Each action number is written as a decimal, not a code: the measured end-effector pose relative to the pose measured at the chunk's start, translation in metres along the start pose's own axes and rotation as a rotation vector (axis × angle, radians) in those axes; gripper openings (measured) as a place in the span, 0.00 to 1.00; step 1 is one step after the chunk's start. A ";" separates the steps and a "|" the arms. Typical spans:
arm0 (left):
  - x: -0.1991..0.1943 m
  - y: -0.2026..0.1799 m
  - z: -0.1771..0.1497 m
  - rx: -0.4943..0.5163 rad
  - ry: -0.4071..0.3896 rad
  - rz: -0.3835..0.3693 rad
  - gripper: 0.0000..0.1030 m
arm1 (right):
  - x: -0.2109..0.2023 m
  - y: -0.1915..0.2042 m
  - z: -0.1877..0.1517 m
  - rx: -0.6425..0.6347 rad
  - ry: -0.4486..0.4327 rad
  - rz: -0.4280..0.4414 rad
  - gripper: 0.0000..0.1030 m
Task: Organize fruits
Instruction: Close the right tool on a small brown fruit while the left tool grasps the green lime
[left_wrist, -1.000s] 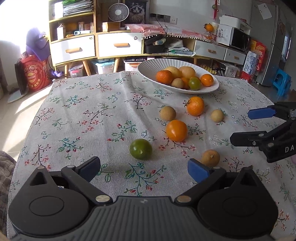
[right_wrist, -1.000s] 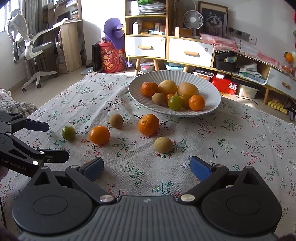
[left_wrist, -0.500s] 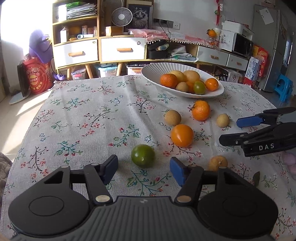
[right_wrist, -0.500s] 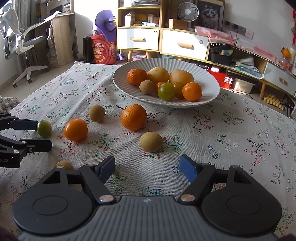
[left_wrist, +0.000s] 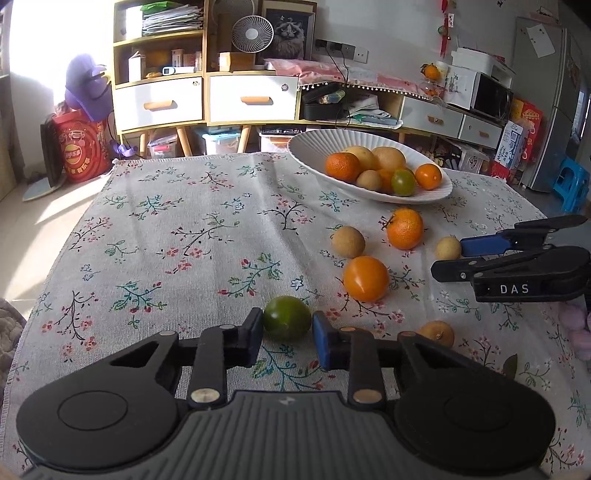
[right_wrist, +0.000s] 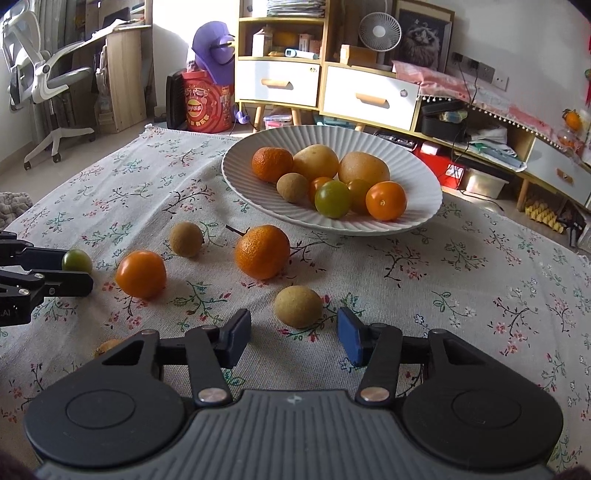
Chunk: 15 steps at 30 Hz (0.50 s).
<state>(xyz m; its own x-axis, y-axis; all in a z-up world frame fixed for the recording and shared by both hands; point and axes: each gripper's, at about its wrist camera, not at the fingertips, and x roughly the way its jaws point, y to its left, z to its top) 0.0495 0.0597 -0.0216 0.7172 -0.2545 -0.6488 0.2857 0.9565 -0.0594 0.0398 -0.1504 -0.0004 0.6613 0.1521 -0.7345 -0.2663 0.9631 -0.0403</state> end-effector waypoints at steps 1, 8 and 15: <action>0.000 0.000 0.000 0.000 0.000 0.001 0.22 | 0.000 0.000 0.000 -0.001 -0.001 0.000 0.43; 0.000 0.000 0.001 -0.006 0.003 -0.004 0.22 | 0.000 0.002 0.004 -0.001 -0.007 0.007 0.32; 0.001 0.000 0.003 -0.009 0.012 -0.011 0.21 | -0.001 0.000 0.005 0.009 -0.006 0.022 0.25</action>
<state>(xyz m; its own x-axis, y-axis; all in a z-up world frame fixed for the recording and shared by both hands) 0.0520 0.0589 -0.0194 0.7067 -0.2631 -0.6568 0.2878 0.9549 -0.0729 0.0428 -0.1496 0.0034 0.6593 0.1743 -0.7314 -0.2740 0.9616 -0.0179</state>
